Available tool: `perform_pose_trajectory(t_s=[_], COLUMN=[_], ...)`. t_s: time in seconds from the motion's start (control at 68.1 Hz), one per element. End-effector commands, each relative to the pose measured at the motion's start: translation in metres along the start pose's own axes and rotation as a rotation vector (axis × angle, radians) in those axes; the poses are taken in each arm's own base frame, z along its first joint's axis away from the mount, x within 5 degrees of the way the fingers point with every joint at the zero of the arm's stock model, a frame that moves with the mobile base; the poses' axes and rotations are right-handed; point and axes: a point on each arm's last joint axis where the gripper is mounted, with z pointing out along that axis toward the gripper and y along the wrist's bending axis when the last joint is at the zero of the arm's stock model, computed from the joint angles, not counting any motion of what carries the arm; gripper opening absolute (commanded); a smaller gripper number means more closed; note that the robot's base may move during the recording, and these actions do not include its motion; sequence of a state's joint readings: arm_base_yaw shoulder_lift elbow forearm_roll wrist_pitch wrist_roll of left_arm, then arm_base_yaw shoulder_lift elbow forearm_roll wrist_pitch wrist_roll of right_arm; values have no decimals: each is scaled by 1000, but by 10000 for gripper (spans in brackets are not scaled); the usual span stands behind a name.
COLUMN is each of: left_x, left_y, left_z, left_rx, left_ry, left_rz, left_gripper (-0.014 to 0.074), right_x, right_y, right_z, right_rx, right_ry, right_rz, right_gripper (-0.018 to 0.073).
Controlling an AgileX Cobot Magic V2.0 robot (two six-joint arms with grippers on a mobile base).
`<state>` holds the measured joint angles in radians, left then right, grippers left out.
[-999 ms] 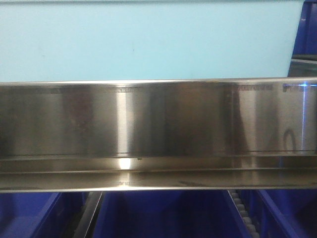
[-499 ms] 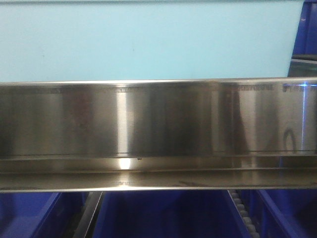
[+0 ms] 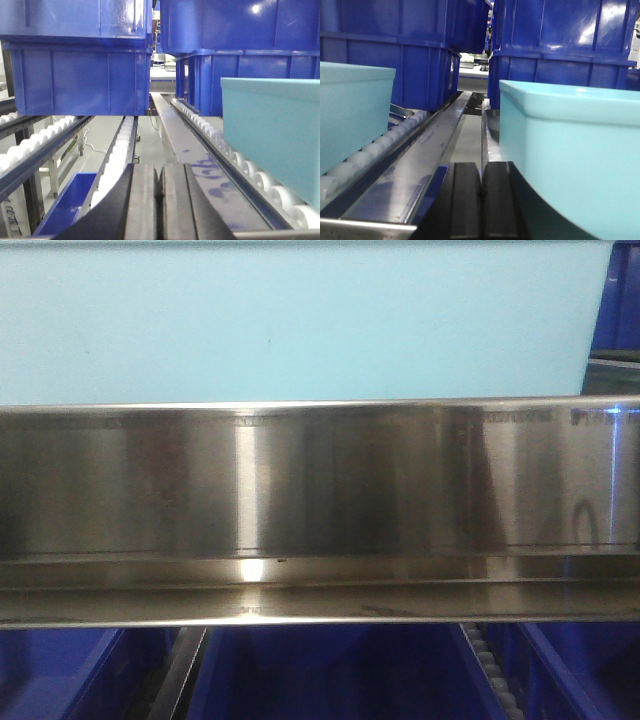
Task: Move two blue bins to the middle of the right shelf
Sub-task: 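Move both grippers down to the walls of the light cyan bin, then close both grippers on opposite walls of the cyan bin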
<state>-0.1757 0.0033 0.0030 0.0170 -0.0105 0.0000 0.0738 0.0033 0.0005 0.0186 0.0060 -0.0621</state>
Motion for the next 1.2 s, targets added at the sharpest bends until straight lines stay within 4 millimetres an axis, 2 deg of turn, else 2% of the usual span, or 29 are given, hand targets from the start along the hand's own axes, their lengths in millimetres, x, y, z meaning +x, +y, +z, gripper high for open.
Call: perform_pose_trajectory(t_s=[0.0, 0.073, 0.279, 0.411, 0.587, 0.778, 0.94, 1.043, 1.189], left_x=[-4, -20, -75, -108, -143, -169, -183, -184, -179], left_y=[0, 0, 2, 3, 4, 5, 6, 5, 5], left_z=[0, -2, -12, -8, 20, 64, 101, 117, 132], left_rx=[-1, -2, -12, -15, -17, -19, -17, -14, -11], left_ry=[-35, -68, -103, -97, 62, 256, 317, 302, 299], left_rz=[-6, -6, 34, 40, 39, 39, 39, 38, 39], left_gripper=[-100, -100, -100, -100, -100, -100, -100, -100, -100], right_x=[-3, -17, -73, -104, -140, -169, -174, -171, -158], right_y=[0, -1, -3, -4, -6, -7, -7, -7, -7], right_z=[0, -2, -15, -10, 19, 69, 113, 132, 148], right_rx=[6, 7, 2, -2, -9, -18, -24, -25, -28], right_ry=[-32, -62, -51, -5, 117, 275, 396, 422, 487], right_rz=[1, 1, 1, 0, 2, 3, 3, 3, 6], right_gripper=[-166, -166, -166, -166, -166, -166, -166, -166, -166])
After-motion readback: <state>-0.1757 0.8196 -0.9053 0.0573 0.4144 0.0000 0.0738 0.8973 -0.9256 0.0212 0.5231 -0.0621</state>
